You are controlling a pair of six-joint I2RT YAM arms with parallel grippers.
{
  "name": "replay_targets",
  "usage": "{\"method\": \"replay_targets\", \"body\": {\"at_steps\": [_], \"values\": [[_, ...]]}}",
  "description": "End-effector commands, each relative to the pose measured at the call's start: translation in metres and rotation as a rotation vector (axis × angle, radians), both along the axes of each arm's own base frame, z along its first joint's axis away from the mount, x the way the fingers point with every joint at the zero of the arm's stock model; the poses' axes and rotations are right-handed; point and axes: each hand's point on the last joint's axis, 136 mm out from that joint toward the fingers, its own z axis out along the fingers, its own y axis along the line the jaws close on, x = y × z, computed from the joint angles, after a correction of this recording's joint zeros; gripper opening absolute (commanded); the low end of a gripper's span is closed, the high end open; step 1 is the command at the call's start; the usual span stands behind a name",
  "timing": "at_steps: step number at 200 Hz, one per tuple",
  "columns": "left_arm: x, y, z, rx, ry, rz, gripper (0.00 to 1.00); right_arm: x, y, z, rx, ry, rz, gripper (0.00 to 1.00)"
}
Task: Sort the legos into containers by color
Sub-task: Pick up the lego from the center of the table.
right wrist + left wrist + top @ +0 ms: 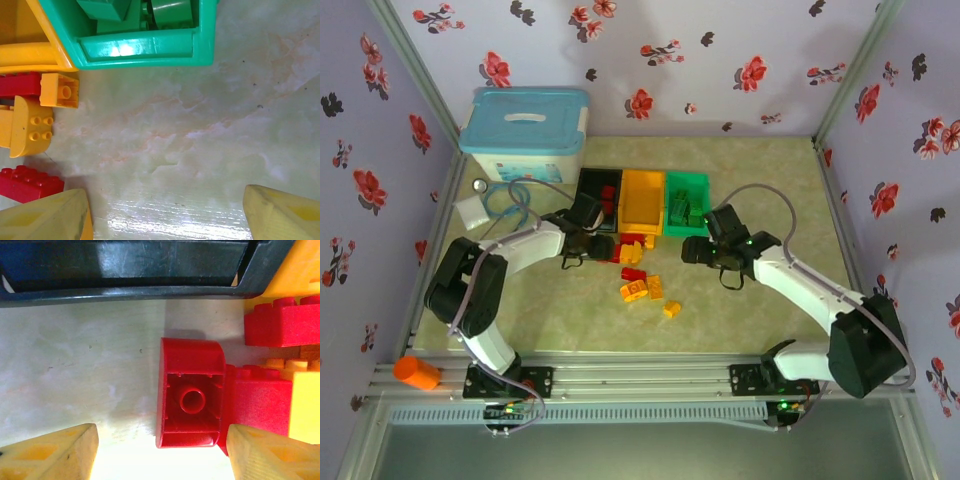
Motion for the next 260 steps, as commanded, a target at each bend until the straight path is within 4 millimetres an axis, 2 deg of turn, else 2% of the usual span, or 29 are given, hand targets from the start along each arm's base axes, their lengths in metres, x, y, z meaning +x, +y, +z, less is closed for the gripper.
{"method": "replay_targets", "body": {"at_steps": [1, 84, 142, 183, 260], "values": [[0.005, -0.003, 0.0, 0.004, 0.006, -0.021, 0.69, -0.003, -0.003, 0.001, 0.001, -0.007, -0.024, 0.81], [-0.004, -0.015, -0.012, 0.017, 0.048, -0.071, 0.7, -0.004, -0.002, -0.003, 0.008, -0.001, -0.027, 0.81], [-0.003, -0.002, -0.027, 0.05, 0.079, -0.031, 0.69, -0.006, -0.005, -0.004, 0.002, -0.001, -0.03, 0.81], [-0.001, 0.0, -0.034, 0.061, 0.097, -0.03, 0.67, -0.006, -0.005, -0.005, 0.004, 0.0, -0.034, 0.81], [-0.007, 0.014, -0.035, 0.047, 0.105, 0.003, 0.63, -0.005, -0.004, -0.004, 0.005, -0.002, -0.034, 0.81]]}}
